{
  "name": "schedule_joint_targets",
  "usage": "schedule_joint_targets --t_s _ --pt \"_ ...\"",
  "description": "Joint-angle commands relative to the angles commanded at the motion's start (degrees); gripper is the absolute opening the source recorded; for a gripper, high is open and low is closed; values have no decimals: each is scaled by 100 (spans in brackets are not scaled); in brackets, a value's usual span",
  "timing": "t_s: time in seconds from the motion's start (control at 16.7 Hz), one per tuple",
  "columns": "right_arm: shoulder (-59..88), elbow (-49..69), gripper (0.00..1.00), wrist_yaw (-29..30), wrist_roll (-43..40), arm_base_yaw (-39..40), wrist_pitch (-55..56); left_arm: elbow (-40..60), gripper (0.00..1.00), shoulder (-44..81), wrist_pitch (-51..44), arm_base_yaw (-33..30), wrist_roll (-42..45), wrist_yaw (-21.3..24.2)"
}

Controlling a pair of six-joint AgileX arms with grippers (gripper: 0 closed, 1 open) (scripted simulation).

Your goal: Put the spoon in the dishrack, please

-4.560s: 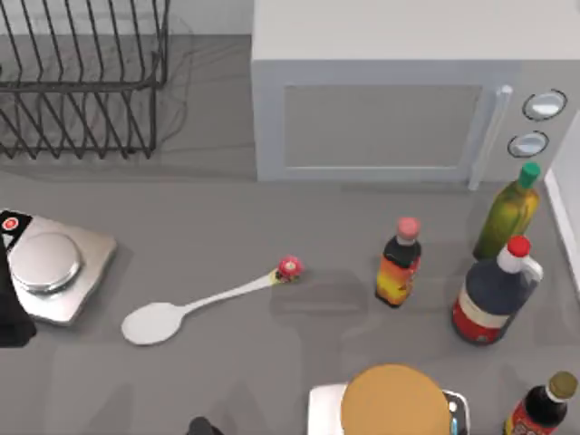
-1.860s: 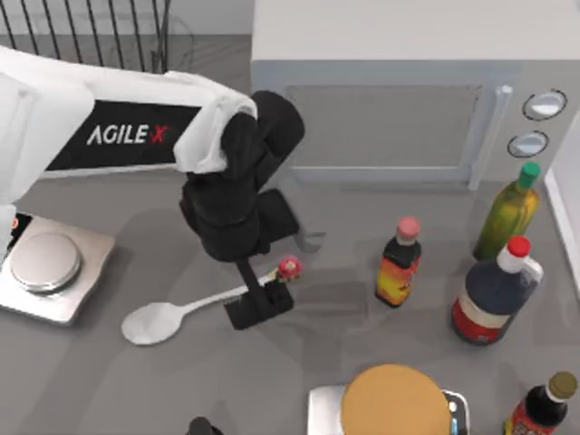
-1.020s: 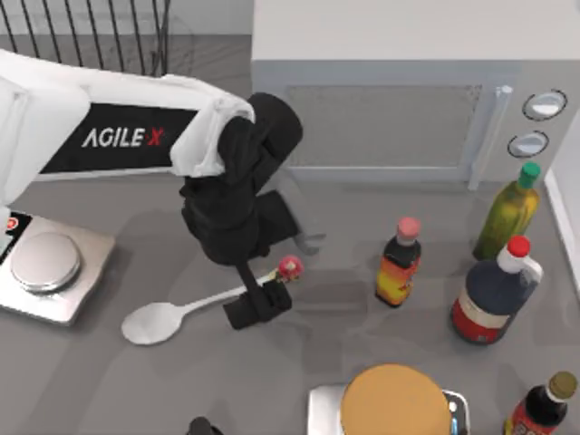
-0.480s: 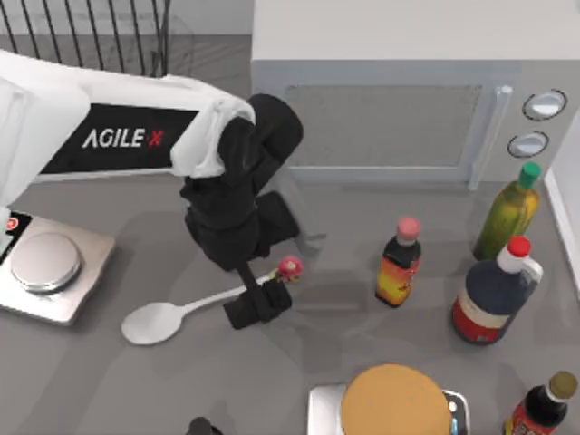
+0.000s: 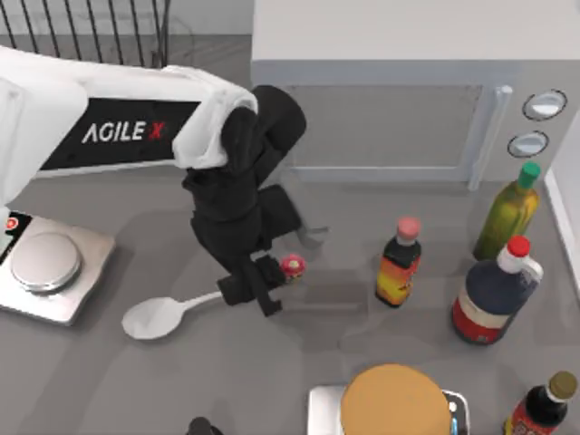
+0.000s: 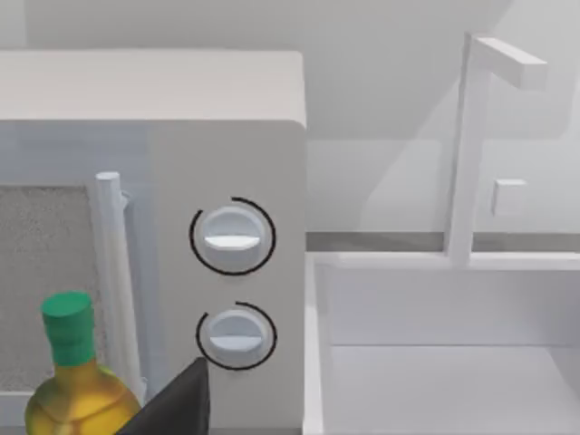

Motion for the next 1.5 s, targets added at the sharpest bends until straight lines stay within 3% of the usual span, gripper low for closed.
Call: schedule_joint_targets --t_s 0.18,0.54,0.78,1.2,1.5 --pt "0 0 100 0 0 0 0 742 0 -26 -765 -3 -6 -4" --pt "0 0 100 0 0 0 0 2816 0 -215 -3245 -33 -15 -8" --pt "0 0 100 0 0 0 0 3714 0 -405 -4142 -30 -44 -5" --pt "0 0 100 0 0 0 0 3744 0 -495 -4150 28 -69 6" --pt "0 0 100 0 0 0 0 2949 0 -1532 -2997 710 -555 200"
